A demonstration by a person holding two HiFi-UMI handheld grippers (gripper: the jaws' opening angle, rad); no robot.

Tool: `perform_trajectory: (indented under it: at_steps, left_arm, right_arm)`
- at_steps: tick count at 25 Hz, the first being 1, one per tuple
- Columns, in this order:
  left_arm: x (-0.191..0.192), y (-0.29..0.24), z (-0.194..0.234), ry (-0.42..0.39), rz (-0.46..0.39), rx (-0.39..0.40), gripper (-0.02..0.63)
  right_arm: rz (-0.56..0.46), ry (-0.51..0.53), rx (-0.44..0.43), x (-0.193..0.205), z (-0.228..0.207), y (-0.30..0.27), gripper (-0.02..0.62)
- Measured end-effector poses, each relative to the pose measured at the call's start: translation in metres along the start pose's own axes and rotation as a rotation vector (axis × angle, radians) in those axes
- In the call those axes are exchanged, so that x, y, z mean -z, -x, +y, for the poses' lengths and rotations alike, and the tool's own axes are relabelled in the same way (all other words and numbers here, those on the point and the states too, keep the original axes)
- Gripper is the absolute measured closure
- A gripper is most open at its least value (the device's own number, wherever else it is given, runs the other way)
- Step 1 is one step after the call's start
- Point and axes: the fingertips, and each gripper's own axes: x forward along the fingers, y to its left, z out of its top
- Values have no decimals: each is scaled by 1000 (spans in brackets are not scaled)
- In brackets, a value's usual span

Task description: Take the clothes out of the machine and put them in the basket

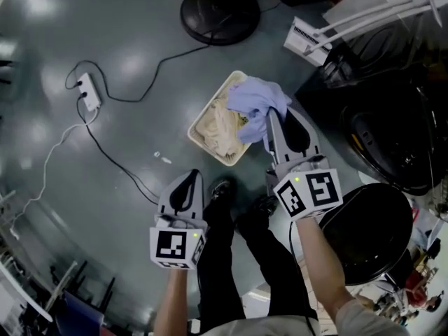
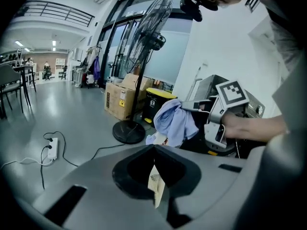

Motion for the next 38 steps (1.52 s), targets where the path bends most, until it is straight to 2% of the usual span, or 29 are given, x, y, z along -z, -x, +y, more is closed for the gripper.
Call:
perform_trajectory:
  at_steps: [9, 16, 20, 28, 31, 34, 38]
  left_arm:
    - [47, -32, 2, 8, 34, 8, 587]
    - [86, -52, 25, 12, 45, 1, 588]
    - [105, -59, 40, 12, 42, -11, 588]
    - [147, -78, 71, 4, 47, -31, 588]
    - [156, -82, 76, 1, 46, -31, 588]
    - [160, -83, 79, -4, 49, -33, 588]
    - [155, -81, 84, -27, 45, -39, 588]
  right_arm:
    - [155, -4, 34, 131, -36, -36, 512]
    - [275, 67, 63, 226, -66, -81, 512]
    - [342, 64, 112, 277, -93, -109, 511]
    - [533, 58, 172, 378, -133, -157, 508]
    - [647, 126, 180, 415, -143, -163, 505]
    - [710, 137, 183, 436, -150, -164, 500]
    - [733, 127, 191, 438, -154, -168, 491]
